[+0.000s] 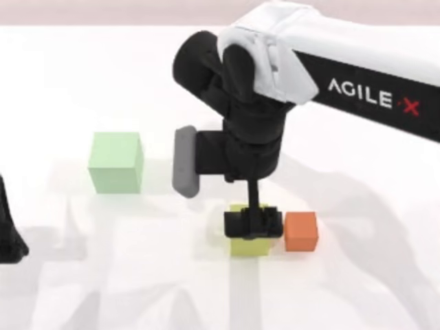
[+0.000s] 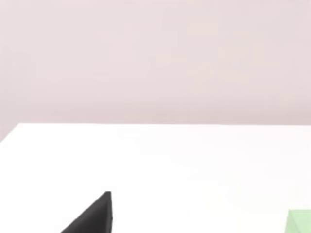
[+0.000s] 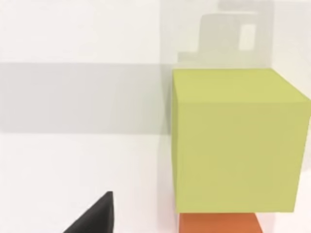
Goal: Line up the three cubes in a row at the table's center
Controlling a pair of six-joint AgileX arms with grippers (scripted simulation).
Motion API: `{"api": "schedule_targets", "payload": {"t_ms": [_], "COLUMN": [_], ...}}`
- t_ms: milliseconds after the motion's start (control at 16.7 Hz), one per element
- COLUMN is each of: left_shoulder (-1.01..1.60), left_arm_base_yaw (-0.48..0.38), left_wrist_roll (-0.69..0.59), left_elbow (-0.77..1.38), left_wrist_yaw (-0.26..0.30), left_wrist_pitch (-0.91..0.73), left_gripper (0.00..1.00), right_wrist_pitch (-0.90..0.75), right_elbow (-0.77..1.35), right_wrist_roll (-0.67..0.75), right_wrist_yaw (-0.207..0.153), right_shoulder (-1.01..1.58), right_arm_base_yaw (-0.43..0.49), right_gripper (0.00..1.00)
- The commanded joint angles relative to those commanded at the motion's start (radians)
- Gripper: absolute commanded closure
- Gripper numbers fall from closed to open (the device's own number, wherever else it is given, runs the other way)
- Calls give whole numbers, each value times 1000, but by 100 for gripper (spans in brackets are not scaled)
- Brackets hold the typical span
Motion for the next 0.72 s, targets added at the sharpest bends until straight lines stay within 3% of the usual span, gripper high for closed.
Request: {"api": "schedule_targets", "payload": {"t_ms": [360, 720], "left_shoulder": [61, 465], "left_arm_base_yaw": [-12, -68], "left_wrist_roll": [-11, -70], "left_elbow": [62, 438], "left_wrist_yaw": [2, 0], "left_wrist_pitch": [-43, -294], "left_gripper": [0, 0], "right_wrist_pitch": [49, 295], "right_elbow": [-59, -369], "right_wrist_roll": [25, 157], "right_wrist_yaw": [-9, -40], "right_shoulder": [-56, -440], "right_arm_base_yaw": [-37, -197], "right_gripper": [0, 0]}}
